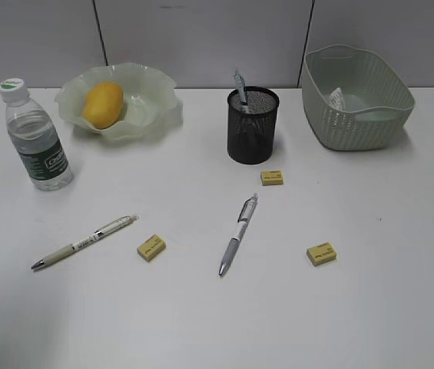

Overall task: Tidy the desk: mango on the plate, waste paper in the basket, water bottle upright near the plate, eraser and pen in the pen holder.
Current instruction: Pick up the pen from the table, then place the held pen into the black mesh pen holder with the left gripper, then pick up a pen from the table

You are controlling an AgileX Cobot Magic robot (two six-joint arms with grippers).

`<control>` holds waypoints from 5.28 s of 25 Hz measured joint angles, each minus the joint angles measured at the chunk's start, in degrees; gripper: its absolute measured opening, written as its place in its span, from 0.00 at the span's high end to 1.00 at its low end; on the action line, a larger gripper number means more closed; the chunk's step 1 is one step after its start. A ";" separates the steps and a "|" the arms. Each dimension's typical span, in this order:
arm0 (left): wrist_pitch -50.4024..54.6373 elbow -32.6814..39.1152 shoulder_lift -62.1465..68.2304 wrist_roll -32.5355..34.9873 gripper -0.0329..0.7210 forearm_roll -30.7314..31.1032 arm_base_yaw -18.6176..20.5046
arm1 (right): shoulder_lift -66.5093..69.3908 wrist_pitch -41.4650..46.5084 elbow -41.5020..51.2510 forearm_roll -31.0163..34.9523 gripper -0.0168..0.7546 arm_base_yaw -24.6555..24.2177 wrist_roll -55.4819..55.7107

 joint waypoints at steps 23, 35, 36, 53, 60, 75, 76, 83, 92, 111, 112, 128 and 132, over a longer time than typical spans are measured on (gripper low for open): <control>1.40 -27.89 56.22 14.76 0.24 -2.56 -9.20 | 0.00 -0.07 0.00 0.00 0.39 0.00 0.00; 3.87 -36.06 71.71 17.31 0.28 0.85 -9.28 | 0.00 -0.07 0.00 0.00 0.39 0.00 0.00; 3.86 -36.22 72.39 17.49 0.29 0.85 -9.28 | 0.00 -0.07 0.00 0.00 0.39 0.00 0.00; 2.93 -37.19 75.15 17.50 0.70 4.22 -9.13 | 0.00 -0.07 0.00 0.00 0.39 0.00 0.00; 2.74 -37.19 75.13 15.69 0.82 4.41 -9.13 | 0.00 -0.07 0.00 0.00 0.39 0.00 0.00; 3.87 -46.87 66.44 15.69 0.82 -7.83 -9.32 | 0.00 -0.07 0.00 0.00 0.39 0.00 0.03; 2.21 -48.42 65.90 15.69 0.82 -10.10 -9.32 | 0.00 -0.07 0.00 0.00 0.39 0.00 0.03; -17.31 -55.36 64.86 15.69 0.82 -27.36 -10.03 | 0.00 -0.07 0.00 0.00 0.39 0.00 0.03; -42.78 -55.41 68.46 15.69 0.82 -31.01 -18.63 | 0.00 -0.07 0.00 0.00 0.39 0.00 0.03; -59.38 -55.41 83.56 15.69 0.71 -31.83 -23.78 | 0.00 -0.07 0.00 0.00 0.40 0.00 0.03; -59.51 -55.41 83.56 15.69 0.64 -31.83 -23.78 | 0.00 -0.07 0.00 0.00 0.40 0.00 0.03; -53.35 -55.41 71.92 15.69 0.31 -26.46 -23.78 | 0.00 -0.20 0.04 0.00 0.40 0.00 0.03; -40.08 -55.41 66.92 15.69 0.31 -23.97 -23.78 | 0.00 -0.28 0.04 0.00 0.40 0.00 0.03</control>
